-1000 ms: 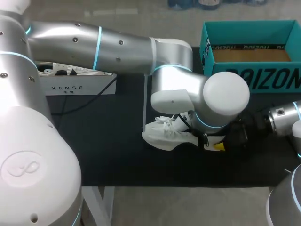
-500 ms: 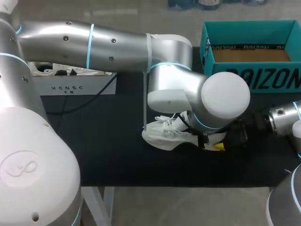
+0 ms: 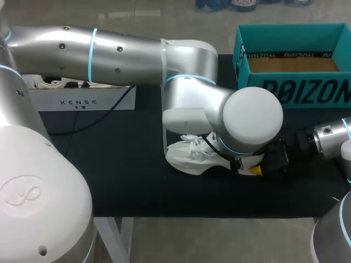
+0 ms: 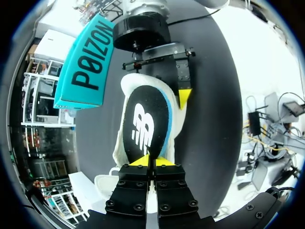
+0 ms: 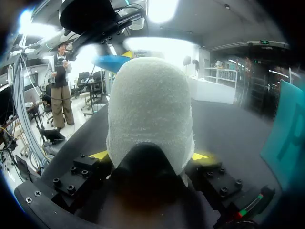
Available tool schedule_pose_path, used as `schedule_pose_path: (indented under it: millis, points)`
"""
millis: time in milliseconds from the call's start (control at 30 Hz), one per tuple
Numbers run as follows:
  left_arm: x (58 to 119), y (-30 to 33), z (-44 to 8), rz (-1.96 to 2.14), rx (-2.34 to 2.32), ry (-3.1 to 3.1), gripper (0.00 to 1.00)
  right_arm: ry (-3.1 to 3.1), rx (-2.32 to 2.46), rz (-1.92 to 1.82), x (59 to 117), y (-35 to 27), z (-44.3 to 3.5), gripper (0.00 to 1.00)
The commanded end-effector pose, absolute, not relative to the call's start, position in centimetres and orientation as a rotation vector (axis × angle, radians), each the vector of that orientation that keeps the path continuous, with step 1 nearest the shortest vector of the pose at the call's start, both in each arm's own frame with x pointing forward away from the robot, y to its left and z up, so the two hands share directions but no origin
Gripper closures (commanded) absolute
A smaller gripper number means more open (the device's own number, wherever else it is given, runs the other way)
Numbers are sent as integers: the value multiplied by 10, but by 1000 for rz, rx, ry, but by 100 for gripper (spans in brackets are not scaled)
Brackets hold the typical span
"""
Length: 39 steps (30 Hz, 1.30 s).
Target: Take the shoe out of the shoebox, open the shoe tongue, remove and reinsert the insole, then place the shoe into the shoebox
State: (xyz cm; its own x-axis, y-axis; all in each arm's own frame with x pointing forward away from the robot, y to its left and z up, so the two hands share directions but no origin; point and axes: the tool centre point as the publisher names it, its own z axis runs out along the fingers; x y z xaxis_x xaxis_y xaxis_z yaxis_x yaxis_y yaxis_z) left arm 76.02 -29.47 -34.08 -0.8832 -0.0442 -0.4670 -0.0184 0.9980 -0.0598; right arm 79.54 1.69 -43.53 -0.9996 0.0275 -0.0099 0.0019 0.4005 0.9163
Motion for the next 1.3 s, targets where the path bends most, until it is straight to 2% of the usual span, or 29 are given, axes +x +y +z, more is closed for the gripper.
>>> schedule_pose_path:
  millis: [33,467,767,800,833,867,933,1067,1300]
  points:
    - [755,-299,-338,-82,-32,2650,100,2612,31,1702,796,20,-440,100]
    - [747,-326,-313,-178,-2,2617,100,2612,31,1702,796,20,-440,100]
    - [747,-338,-316,-208,-6,2622,100,2612,31,1702,796,20,-440,100]
    - [747,-338,-316,-209,-8,2622,98,2612,31,1702,796,20,-440,100]
    - [747,-339,-317,-212,-10,2623,79,2612,31,1702,796,20,-440,100]
    - [747,-339,-317,-213,-10,2623,75,2612,31,1702,796,20,-440,100]
    - [747,-340,-317,-214,-14,2620,75,2612,31,1702,796,20,-440,100]
    - [748,-341,-318,-217,-21,2616,62,2612,31,1702,796,20,-440,100]
    - [749,-340,-323,-206,-42,2602,56,2612,31,1702,796,20,-440,100]
